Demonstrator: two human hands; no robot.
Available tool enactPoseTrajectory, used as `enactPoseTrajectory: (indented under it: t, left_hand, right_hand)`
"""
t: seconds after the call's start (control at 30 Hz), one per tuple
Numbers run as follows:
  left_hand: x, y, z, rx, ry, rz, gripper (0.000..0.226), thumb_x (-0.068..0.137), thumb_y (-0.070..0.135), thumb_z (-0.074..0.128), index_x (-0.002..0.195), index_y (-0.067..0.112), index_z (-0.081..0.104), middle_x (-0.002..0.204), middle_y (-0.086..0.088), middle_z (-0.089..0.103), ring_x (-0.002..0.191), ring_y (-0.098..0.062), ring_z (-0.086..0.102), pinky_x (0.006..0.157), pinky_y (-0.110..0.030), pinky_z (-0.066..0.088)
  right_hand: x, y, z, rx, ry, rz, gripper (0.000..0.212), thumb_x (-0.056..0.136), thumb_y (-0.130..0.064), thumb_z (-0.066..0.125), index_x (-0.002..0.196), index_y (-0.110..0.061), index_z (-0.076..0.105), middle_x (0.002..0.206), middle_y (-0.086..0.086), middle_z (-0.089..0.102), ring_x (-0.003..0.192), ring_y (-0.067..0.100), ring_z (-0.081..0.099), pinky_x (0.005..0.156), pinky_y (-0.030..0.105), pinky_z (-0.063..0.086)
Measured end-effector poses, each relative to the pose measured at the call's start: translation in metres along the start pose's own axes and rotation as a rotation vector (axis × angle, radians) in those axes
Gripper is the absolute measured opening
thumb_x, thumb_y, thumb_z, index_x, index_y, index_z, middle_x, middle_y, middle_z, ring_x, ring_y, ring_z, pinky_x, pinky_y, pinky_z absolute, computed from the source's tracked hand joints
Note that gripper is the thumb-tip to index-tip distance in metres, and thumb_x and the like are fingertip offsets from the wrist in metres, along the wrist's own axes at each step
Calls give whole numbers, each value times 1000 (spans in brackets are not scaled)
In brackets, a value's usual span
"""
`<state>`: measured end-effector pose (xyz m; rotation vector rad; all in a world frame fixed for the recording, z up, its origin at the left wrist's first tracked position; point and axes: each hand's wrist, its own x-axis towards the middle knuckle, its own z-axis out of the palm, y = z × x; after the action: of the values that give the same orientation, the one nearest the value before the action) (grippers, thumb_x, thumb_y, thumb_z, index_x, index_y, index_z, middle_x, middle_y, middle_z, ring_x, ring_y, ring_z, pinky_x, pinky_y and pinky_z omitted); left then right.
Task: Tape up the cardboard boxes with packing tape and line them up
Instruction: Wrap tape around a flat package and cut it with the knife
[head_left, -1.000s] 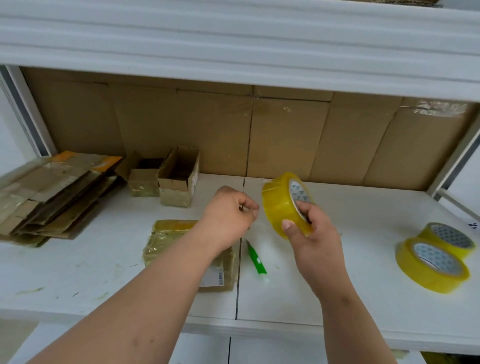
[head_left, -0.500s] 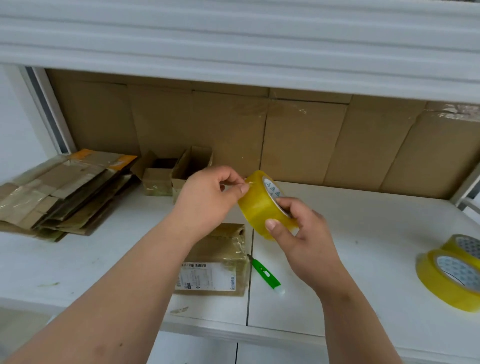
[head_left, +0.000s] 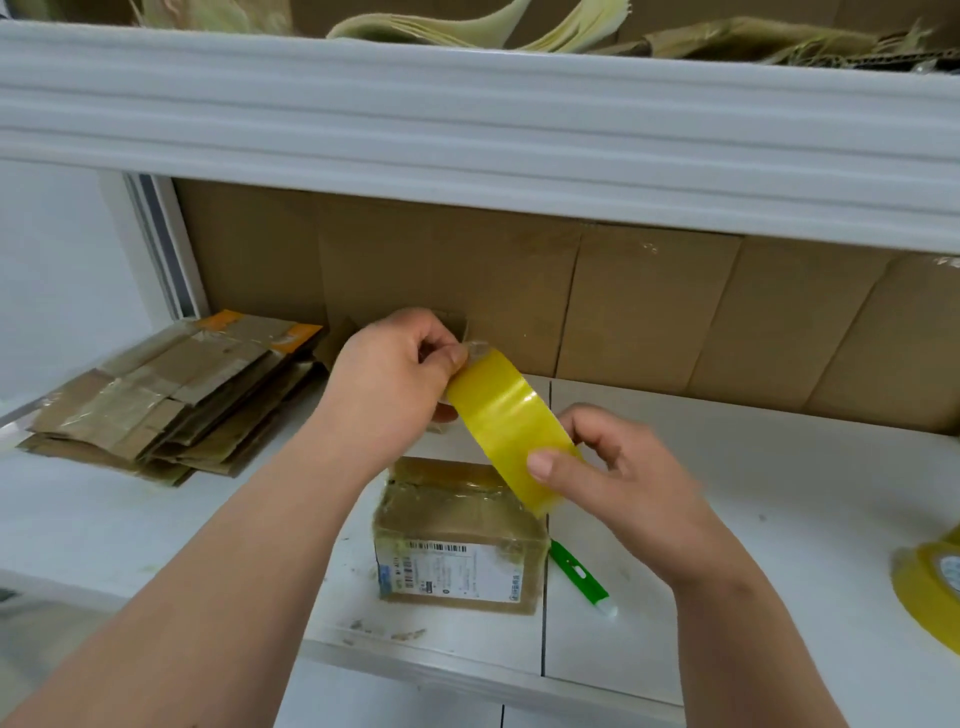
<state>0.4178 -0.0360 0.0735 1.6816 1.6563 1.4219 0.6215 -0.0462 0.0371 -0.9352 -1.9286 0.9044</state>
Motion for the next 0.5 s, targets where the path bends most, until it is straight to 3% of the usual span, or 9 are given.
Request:
enactPoseTrajectory:
  t: [0.13, 0.3, 0.5]
  left_hand:
    - [-3, -3, -12, -119, -14, -65, 11, 98, 13, 59, 89, 9, 64, 85, -12, 69, 66, -16, 71, 62, -30, 62]
    - [-7, -18, -28, -293, 11, -174, 11, 98, 12, 58, 88, 11, 64, 87, -16, 72, 80, -27, 74, 71, -37, 60]
    - [-12, -24, -32, -326, 6, -208, 13, 99, 12, 56, 89, 9, 63, 79, -9, 68, 66, -19, 70, 69, -36, 61]
  right_hand:
    - [-2, 2, -5, 164, -84, 9, 32, 68, -47, 65, 84, -19, 61, 81, 3, 58, 79, 16, 57, 74, 36, 45]
    - [-3, 2, -14, 240, 6, 2, 22, 64, -48, 70, 74, -29, 65, 70, -6, 58, 69, 9, 55, 63, 21, 44]
    - [1, 3, -25, 192, 118, -32, 57, 53, -74, 77, 84, -26, 72, 73, -1, 65, 70, 17, 59, 64, 32, 44]
